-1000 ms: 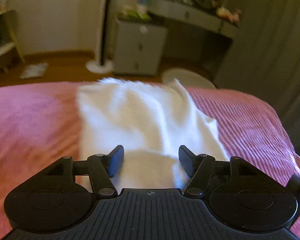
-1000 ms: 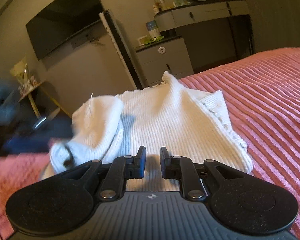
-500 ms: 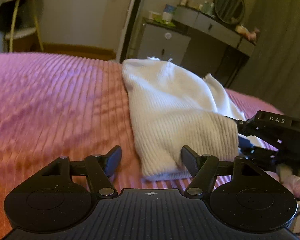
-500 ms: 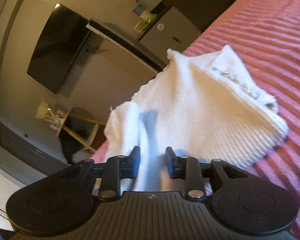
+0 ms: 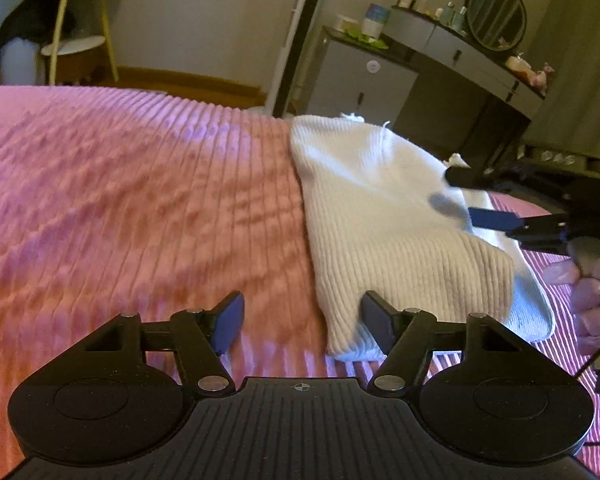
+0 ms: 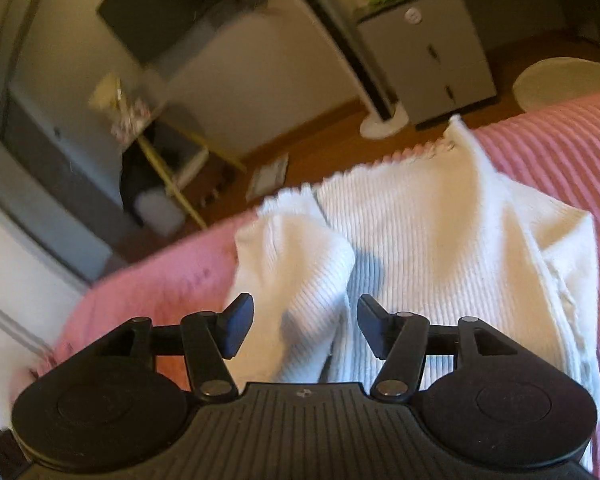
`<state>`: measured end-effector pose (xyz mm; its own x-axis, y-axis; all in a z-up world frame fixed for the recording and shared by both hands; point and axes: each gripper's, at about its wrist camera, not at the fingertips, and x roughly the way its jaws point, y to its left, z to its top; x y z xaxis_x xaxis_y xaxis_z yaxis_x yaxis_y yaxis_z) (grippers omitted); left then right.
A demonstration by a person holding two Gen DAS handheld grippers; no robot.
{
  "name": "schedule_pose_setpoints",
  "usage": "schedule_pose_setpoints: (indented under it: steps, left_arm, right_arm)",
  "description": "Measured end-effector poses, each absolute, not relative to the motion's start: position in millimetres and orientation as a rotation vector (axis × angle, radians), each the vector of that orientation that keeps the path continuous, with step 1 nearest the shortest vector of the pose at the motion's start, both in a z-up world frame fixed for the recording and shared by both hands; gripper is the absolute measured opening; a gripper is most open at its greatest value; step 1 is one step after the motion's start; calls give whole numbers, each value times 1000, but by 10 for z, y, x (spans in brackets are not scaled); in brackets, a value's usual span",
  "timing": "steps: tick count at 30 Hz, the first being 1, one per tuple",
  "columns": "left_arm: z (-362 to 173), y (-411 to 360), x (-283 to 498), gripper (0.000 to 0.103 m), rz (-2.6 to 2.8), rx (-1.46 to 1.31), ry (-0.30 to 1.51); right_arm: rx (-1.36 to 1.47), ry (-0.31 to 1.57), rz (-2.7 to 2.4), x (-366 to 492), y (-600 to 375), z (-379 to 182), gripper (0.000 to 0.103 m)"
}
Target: Fold small clothes
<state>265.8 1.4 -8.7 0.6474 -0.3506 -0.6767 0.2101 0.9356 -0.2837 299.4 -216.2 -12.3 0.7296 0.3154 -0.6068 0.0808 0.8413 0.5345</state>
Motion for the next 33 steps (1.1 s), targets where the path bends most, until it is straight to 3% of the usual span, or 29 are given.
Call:
schedule_pose_setpoints:
  steps: [7, 8, 10, 11, 21, 23, 24, 25, 33]
  left_arm:
    - [-155, 36, 2680, 77, -321, -205, 817]
    - [-156, 49, 2683, 77, -322, -214, 821]
    - [-143, 77, 2687, 77, -320, -234, 825]
    - [-136, 93, 2693, 77, -321, -244, 828]
    - [5, 208, 2666, 74, -284, -280, 777]
    - [-17, 193, 2674, 73, -278, -277, 788]
    - [-17, 181, 2672, 73, -282, -275, 788]
    - [-4, 165, 2665, 73, -293, -272, 785]
    - [-23, 14, 2588, 76, -377, -253, 733]
  right_arm:
    - [547, 842, 168, 3134, -2061, -326, 58]
    - [535, 839, 176, 3138, -2037, -314, 56]
    - [525, 840, 187, 3143, -2021, -317, 42]
    - [518, 842, 193, 3136, -2018, -315, 41]
    - [488, 840, 194, 3279, -1938, -337, 46]
    - [444, 839, 188, 3302, -1867, -318, 35]
    - [414, 831, 192, 3296, -1830, -288, 22]
    - [398, 824, 194, 3291, -1809, -258, 19]
    - [179, 687, 153, 3066, -1657, 190, 16]
